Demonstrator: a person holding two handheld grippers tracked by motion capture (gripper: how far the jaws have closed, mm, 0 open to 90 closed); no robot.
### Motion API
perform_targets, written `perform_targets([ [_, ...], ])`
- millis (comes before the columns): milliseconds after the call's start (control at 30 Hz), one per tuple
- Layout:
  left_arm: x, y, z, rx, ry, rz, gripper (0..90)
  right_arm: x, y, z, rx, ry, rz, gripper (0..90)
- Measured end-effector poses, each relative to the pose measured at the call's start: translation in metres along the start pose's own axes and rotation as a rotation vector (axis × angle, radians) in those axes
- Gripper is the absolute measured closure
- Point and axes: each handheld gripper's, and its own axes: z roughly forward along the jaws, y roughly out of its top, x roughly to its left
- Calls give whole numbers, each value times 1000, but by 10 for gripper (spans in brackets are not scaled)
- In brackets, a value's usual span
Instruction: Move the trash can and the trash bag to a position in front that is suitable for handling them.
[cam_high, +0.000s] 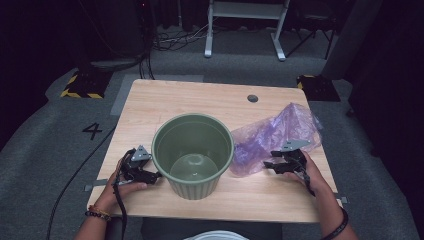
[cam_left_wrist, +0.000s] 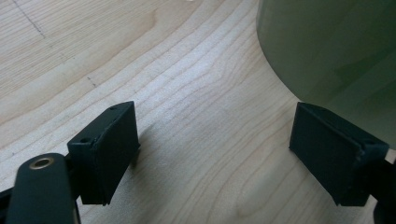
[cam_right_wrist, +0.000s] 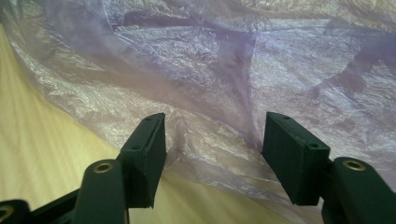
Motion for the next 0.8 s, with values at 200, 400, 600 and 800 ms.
perform_targets([
  [200,-2,-1,-1,-2,-20,11,152,1,-4,-25,-53,-30,27,373],
  [400,-7,-3,-3,2,-38,37,151,6,8,-29,-144,-146,120,302],
  [600,-15,-4,-4,-2,-69,70,151,13,14,-14,-151,-141,123,295],
  [800,-22,-4,-4,0,-76,78,146,24,14,18,-53,-90,64,287],
])
